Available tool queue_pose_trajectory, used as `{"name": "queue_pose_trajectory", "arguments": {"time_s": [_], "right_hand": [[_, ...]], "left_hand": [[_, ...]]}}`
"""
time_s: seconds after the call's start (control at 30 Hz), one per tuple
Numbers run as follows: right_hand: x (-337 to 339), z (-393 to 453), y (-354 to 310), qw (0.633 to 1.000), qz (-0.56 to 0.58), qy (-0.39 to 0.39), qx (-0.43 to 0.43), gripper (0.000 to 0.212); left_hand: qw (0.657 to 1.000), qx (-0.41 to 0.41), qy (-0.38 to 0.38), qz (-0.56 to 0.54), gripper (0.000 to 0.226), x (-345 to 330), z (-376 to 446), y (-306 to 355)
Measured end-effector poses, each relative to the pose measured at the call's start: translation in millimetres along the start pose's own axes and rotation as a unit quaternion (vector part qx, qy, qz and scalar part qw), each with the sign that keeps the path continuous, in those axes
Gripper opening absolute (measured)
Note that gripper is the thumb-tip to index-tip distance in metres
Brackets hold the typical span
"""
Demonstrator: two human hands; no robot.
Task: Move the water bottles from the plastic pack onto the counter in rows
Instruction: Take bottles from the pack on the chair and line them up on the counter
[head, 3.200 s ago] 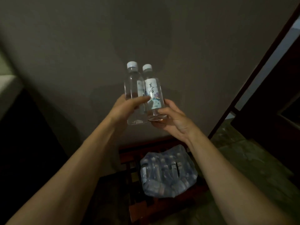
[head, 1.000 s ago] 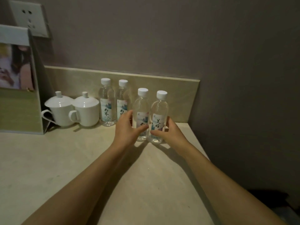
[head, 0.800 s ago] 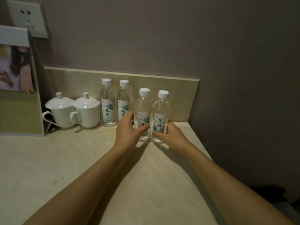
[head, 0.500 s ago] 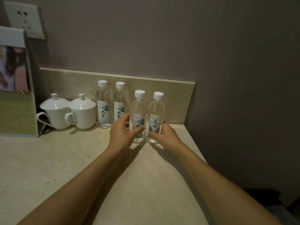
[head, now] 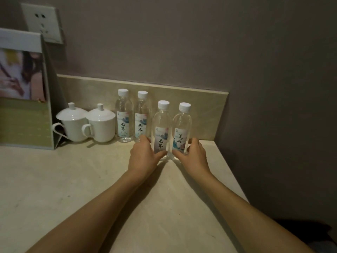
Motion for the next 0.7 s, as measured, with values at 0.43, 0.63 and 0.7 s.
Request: {"name": "queue_pose_trajectory", "arguments": {"time_s": [0.43, 0.63, 0.7], "right_hand": [[-10.4, 17.8, -8.3, 1.0, -0.006, 0.008, -0.023, 0.045], [-16.4, 31.2, -12.5, 1.0, -0.008, 0.0, -0.025, 0.046], [-18.3, 34.0, -13.3, 1.0, -0.005, -0.002, -0.028, 0.046]], "left_hand": [[1.0, -0.012, 0.013, 0.008, 0.046, -10.5, 17.3, 3.6], [0.999, -0.002, 0.028, 0.021, 0.045, -15.9, 30.4, 4.0], [0.999, -0.001, 0.034, 0.026, 0.046, -17.2, 32.5, 4.6]]}}
Point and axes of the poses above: each hand's wrist, its own z-axis towards the middle knuckle, its own x-axis out of the back of the hand, y = z × x, the point moved 4 cm from there along z, towards the middle knuckle, and after that the axes turned 5 degrees about y, right-handed, at the moved point
